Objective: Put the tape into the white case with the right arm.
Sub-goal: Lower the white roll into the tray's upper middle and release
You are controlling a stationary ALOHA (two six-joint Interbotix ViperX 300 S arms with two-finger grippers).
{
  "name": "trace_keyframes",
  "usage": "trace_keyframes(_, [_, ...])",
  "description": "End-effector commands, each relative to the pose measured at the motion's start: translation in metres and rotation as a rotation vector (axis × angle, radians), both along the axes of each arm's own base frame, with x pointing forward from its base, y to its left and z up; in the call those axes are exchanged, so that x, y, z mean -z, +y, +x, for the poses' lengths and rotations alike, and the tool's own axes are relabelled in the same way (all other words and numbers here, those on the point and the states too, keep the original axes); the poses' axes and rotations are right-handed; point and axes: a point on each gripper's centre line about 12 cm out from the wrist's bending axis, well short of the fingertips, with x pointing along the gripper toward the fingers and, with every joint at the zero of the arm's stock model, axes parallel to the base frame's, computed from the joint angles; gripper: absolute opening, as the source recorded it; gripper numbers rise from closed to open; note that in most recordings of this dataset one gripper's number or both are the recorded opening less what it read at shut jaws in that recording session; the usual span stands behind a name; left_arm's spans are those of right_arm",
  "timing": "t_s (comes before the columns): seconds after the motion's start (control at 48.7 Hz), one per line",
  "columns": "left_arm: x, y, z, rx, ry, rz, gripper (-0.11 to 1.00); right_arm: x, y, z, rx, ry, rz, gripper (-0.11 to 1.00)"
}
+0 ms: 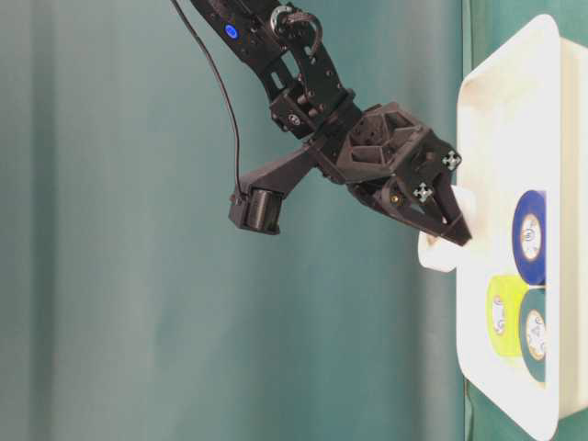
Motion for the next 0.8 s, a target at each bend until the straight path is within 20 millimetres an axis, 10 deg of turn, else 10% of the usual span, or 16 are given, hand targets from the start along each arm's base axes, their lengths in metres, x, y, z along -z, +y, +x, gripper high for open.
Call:
trace_keyframes(0.0, [-0.006,0.000,0.001,-0.002,-0.009,0.000,0.01,-0.016,0.000,0.006,-0.006,-0.042,-0.014,0.04])
trace_keyframes(0.267, [-0.006,0.000,0.001,-0.003,-0.009,0.000,0.01,-0.015,0.000,0.005,-0.005,-0.040,-0.012,0.69])
trace_keyframes(0.781, [-0.006,0.000,0.001,-0.003,-0.008,0.000,0.01,-0.009,0.020,-0.046,-0.003,0.007,0.015,0.62])
